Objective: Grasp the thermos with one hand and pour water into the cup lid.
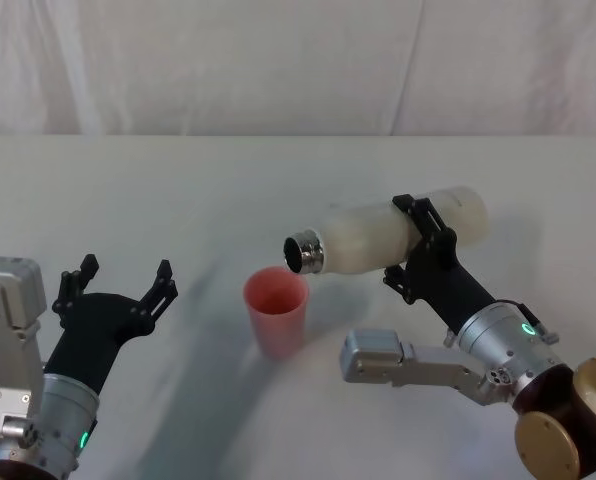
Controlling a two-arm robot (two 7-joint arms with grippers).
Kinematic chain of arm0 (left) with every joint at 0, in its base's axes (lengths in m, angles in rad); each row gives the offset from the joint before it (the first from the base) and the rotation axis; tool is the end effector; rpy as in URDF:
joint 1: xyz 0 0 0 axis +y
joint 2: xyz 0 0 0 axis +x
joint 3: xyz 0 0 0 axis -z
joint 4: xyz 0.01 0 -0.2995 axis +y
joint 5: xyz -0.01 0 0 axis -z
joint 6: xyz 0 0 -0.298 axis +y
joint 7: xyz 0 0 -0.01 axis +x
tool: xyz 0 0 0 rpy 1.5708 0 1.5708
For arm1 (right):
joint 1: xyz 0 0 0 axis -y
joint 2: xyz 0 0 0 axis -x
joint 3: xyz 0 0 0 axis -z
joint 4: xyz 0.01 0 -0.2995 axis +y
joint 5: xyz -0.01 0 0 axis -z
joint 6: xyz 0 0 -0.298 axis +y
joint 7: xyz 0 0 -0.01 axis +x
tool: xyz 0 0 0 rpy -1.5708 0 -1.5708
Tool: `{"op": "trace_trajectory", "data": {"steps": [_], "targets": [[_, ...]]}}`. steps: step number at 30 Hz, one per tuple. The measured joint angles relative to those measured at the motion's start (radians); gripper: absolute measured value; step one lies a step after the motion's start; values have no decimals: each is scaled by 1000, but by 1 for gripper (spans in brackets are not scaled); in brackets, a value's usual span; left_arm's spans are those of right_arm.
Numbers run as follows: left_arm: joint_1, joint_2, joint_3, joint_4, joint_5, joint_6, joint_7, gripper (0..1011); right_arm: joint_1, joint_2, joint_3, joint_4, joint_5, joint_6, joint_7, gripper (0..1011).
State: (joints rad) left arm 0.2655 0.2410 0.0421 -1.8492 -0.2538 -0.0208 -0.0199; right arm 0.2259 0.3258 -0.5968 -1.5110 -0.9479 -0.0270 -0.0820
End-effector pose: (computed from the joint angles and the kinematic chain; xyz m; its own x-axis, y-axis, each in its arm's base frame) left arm 0.2398 0.0410 -0.2941 0.1245 0.9917 -0.0326 -0.9921 0.1240 -0.0176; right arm 0.3376 0.0640 -0.2995 0.0843 -0.2151 0.9730 0.8538 0.5190 0.0407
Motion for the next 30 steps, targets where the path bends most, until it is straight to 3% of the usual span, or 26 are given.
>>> {"op": "trace_trajectory", "data": {"steps": [30], "targets": [[0,0,0,0,0,0,0,1001,46,19,-33,22,-55,29,4,950]]}}
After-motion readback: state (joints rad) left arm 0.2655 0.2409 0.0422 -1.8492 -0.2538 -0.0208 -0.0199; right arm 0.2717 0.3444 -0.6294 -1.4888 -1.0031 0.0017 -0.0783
